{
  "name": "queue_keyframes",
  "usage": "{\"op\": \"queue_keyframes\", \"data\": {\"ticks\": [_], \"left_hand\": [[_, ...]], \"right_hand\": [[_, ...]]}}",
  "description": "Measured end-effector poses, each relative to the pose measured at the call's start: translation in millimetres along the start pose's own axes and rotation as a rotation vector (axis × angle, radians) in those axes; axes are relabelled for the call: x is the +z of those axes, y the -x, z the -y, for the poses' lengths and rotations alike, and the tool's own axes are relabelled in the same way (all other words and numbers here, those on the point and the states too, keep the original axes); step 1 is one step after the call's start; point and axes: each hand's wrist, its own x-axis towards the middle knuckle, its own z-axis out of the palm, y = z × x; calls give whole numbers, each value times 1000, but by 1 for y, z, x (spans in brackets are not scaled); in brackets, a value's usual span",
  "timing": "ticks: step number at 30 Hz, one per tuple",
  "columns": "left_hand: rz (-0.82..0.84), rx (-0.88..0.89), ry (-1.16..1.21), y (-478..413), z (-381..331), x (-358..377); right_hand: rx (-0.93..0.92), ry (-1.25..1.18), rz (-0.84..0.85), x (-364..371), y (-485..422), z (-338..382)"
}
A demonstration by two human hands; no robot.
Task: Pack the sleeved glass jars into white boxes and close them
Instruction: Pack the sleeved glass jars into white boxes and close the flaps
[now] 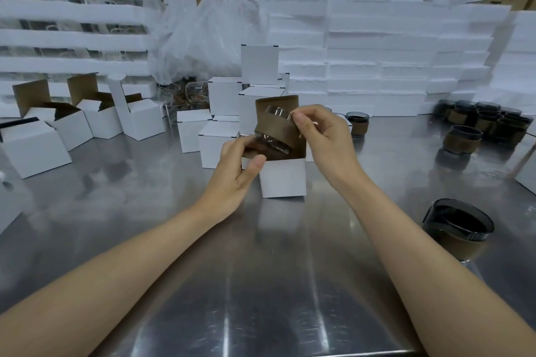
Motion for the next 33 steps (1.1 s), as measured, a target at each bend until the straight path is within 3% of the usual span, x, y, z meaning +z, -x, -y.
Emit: {"op": "queue_keyframes", "data": {"ticks": [10, 16, 18, 21, 25, 29, 33], "left_hand": [[-150, 80, 28, -4, 8, 2], [-166, 122, -16, -4, 8, 2], [-173, 159, -20, -4, 6, 2], [-238, 159, 20, -5, 2, 2], [-286, 36, 107, -4, -2, 0], [-166, 48, 76, -3, -2, -4], [0, 50, -39, -4, -1, -3]], "right_hand": [[-108, 307, 49, -1, 3, -4], [-248, 620, 346, -3, 6, -9], [-258, 602, 331, -2, 8, -10], [-175, 414, 94, -2, 9, -8], [126, 148, -184, -6, 0, -12], [375, 90, -32, -3, 1, -26], [328, 99, 16, 7, 5, -36]]}}
